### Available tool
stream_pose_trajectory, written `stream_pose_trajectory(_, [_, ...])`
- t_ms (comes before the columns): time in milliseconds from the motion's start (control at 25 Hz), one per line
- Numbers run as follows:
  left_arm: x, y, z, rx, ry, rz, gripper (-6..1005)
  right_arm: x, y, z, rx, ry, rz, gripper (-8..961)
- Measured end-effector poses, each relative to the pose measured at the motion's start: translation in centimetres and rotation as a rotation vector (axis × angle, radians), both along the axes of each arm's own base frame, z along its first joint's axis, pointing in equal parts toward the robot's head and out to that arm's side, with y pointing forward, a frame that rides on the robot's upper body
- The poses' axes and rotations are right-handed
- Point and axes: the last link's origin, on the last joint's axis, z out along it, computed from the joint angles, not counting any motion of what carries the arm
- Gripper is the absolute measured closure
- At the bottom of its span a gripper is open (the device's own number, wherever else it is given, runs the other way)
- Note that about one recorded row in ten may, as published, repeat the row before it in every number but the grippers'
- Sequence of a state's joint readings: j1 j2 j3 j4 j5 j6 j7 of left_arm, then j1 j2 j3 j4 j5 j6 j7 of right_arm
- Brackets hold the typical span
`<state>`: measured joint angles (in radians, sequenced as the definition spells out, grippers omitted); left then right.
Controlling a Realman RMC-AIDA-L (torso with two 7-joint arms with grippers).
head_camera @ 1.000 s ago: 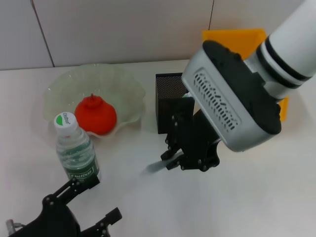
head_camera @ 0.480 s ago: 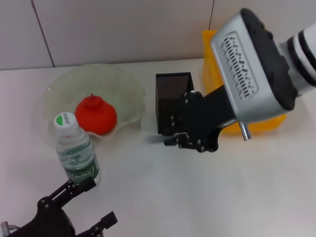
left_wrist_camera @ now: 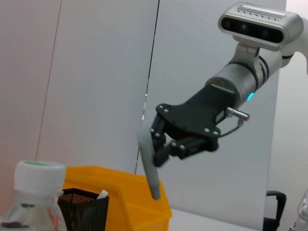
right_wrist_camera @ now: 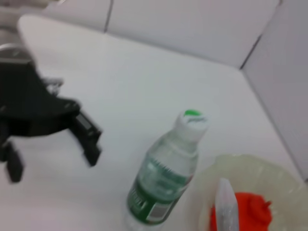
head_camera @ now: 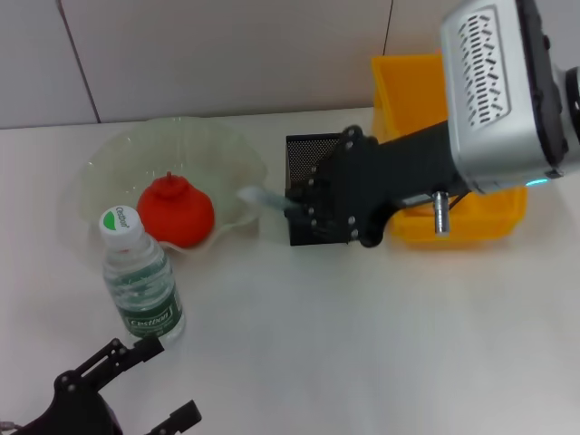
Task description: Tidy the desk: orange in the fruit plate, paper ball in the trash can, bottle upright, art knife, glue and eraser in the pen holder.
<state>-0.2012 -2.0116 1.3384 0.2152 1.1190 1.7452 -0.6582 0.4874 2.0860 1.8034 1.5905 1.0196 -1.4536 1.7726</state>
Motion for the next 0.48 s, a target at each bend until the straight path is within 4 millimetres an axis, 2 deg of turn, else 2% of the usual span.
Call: stream_pose_trajectory(480, [0.0, 0.0, 0.1, -0.021, 0.004, -0.006, 153, 1.3, 1.9, 0.5, 0.151, 0.158, -0.092, 842])
